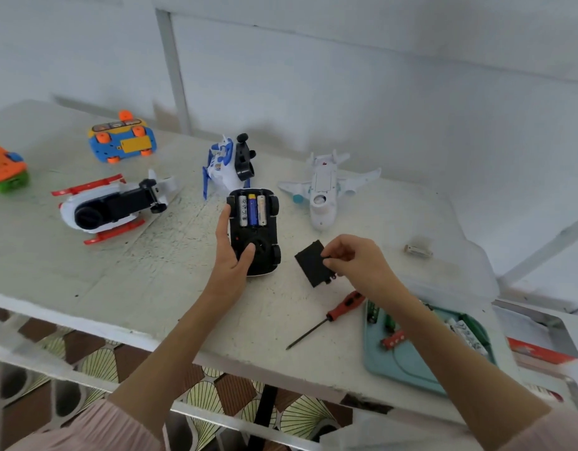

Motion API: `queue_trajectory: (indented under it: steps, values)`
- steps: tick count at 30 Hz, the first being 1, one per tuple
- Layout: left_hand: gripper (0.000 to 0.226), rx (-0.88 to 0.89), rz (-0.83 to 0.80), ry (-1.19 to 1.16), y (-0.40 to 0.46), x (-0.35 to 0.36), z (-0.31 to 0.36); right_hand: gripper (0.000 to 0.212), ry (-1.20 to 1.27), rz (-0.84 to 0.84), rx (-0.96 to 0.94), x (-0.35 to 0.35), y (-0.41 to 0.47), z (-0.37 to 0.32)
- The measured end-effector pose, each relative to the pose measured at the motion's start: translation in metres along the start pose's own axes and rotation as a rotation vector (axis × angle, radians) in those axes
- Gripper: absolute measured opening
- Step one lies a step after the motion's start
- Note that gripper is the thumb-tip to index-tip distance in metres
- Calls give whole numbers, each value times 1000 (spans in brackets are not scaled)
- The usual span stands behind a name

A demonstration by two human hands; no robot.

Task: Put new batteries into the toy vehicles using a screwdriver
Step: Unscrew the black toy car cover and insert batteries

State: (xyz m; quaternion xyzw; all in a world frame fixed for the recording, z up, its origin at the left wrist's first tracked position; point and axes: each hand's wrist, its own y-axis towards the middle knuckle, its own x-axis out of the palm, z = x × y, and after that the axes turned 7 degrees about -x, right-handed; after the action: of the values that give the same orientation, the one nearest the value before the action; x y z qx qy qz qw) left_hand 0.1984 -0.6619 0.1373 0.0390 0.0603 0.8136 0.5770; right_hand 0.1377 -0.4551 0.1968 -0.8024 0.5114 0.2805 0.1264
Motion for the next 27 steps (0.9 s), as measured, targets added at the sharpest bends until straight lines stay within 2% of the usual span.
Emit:
queue_trajectory:
  steps: [5,9,15,27]
  values:
    - [68,-18,-57,-7,-3,21,2,19,285,146,-36,-20,-4,-16]
    - [68,4,-124,-5,-6,41,1,23,474,171,-17,-19,-5,-21]
    - [69,21,-158,-6,-9,52,-3,33,526,146,-18,-1,-4,-17]
    - [70,17,-133,65,-9,51,-8,21,639,293,48,18,7,-21]
